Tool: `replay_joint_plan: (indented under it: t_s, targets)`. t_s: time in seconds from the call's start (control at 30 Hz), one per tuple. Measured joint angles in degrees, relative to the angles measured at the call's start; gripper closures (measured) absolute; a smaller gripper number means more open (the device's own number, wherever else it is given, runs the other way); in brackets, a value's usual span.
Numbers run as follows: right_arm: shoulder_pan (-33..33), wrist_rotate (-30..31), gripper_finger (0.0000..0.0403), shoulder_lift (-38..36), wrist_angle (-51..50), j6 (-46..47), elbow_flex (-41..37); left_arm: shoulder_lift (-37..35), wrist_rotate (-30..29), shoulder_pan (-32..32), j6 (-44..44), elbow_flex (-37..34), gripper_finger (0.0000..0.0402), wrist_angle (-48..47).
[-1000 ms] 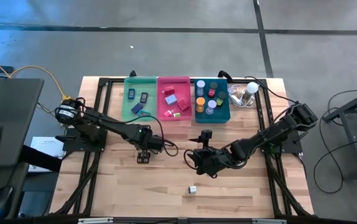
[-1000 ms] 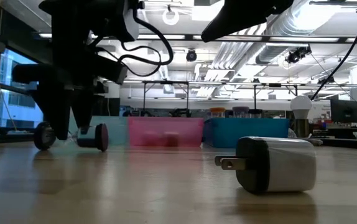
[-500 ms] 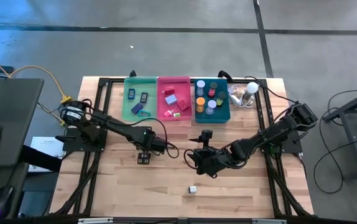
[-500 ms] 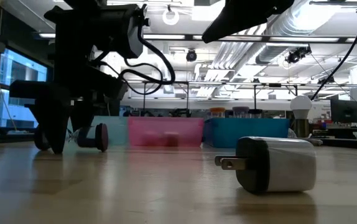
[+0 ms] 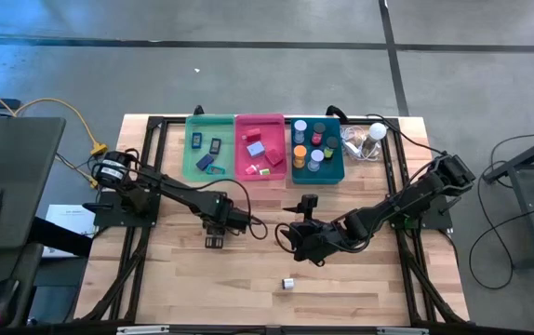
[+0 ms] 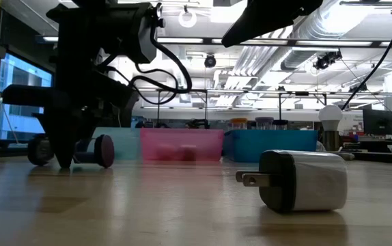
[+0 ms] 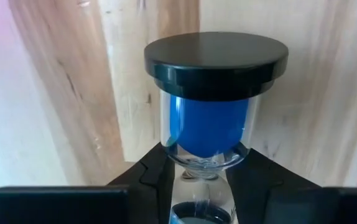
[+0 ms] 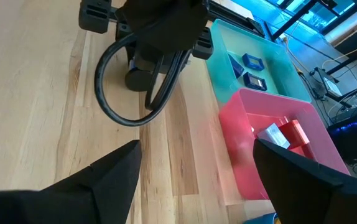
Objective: Pick & Place Office items
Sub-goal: Put the blue hourglass into the dark blue bin
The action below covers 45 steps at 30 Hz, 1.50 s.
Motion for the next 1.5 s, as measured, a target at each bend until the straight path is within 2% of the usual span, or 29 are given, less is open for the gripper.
replay_joint_plan:
  t_s: [0.27, 0.47, 0.63, 0.87, 1.1, 1.23, 1.37, 1.43, 1.5]
  targets:
    - [0.0, 0.0, 0.0104, 0.0, -0.01, -0.04, 0.0, -0.56, -0.89, 0.04, -1.08, 0.0, 0.0294, -0.73]
    - [0.0, 0.0, 0.0104, 0.0, 0.04, -0.71, 0.0, -5.25, -3.45, -0.31, -1.33, 0.13, 0.0294, -1.61]
    - [0.0, 0.02, 0.0104, 0.0, 0.96, -2.09, 0.0, -12.98, -3.0, -0.59, -1.29, 0.59, 0.0294, 5.1]
    - [0.09, 0.91, 0.0118, 0.0, 3.18, -3.91, 0.04, -23.06, -2.57, -0.57, -0.35, 0.68, 0.0294, 20.62]
    - [2.53, 7.35, 0.019, 0.0, 6.73, -10.01, 0.04, -24.87, -1.2, -0.59, -0.1, 0.74, 0.0294, 33.94]
    - [5.67, 18.95, 0.0243, 0.0, 11.63, -16.81, 0.04, -24.46, 0.05, -0.59, -0.2, 0.76, 0.0294, 39.09]
    - [10.7, 36.22, 0.0322, -0.32, 16.73, -28.43, 0.04, -24.46, 0.05, -0.59, -2.21, 0.76, 0.0294, 43.99]
    - [12.27, 39.64, 0.0371, -0.66, 21.23, -33.24, 0.04, -24.46, 0.05, -0.61, -3.29, 0.76, 0.0294, 47.01]
    - [13.14, 38.57, 0.0392, -1.27, 26.29, -37.6, 0.04, -24.46, 0.05, -0.61, -3.46, 0.76, 0.0294, 51.1]
